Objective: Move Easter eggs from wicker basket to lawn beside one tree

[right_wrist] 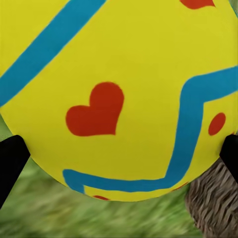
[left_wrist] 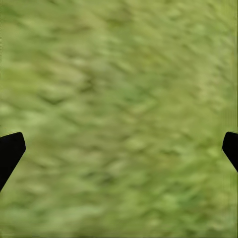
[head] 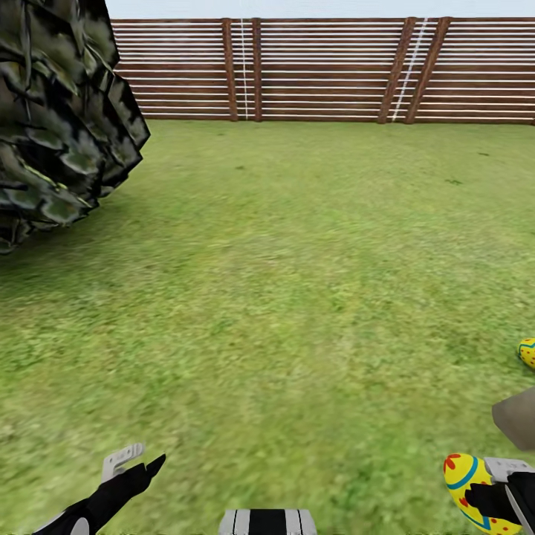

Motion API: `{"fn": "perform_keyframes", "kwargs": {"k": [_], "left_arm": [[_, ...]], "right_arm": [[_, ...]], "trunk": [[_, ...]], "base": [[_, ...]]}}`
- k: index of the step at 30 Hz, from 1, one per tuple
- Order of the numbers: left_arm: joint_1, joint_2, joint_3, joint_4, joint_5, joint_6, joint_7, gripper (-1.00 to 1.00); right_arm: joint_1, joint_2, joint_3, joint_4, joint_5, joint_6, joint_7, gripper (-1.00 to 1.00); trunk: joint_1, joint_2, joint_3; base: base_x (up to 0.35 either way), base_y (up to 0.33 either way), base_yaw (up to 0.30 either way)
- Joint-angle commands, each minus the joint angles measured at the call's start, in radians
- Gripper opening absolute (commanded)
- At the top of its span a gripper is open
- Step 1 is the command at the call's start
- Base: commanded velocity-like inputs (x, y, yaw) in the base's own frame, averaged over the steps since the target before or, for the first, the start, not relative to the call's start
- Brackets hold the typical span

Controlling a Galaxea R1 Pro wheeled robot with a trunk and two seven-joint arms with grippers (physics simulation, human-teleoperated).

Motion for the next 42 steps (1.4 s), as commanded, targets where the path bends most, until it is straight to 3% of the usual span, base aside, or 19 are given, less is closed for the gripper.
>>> {"fn": "perform_keyframes", "kwargs": {"k": [1,10,15,31,42], "left_arm": [[0.000,0.000,0.002,-0.001,0.008,0.009,-0.002,1.00],[0.000,0.000,0.002,-0.001,0.008,0.010,-0.002,1.00],[0.000,0.000,0.002,0.000,0.007,0.011,-0.004,1.00],[0.000,0.000,0.002,-0.002,0.008,0.009,-0.004,1.00],[0.000,0.000,0.002,-0.002,0.008,0.011,-0.004,1.00]], "right_arm": [[0.000,0.000,-0.001,-0.001,0.010,0.004,0.010,-1.00],[0.000,-0.001,-0.001,-0.001,0.010,0.008,0.012,-1.00],[0.000,-0.001,-0.001,-0.001,0.009,0.009,0.013,-1.00],[0.000,-0.001,-0.001,-0.001,0.009,0.010,0.013,-1.00],[0.000,-0.002,-0.001,-0.001,0.009,0.010,0.013,-1.00]], "trunk": [[0.000,-0.001,-0.005],[0.004,-0.003,-0.040],[0.004,-0.003,-0.040],[0.004,-0.003,-0.040],[0.009,-0.005,-0.082]], "base": [[0.000,0.000,0.000],[0.000,0.000,0.000],[0.016,0.000,0.000],[0.260,0.000,0.000],[0.002,0.000,0.000]]}}
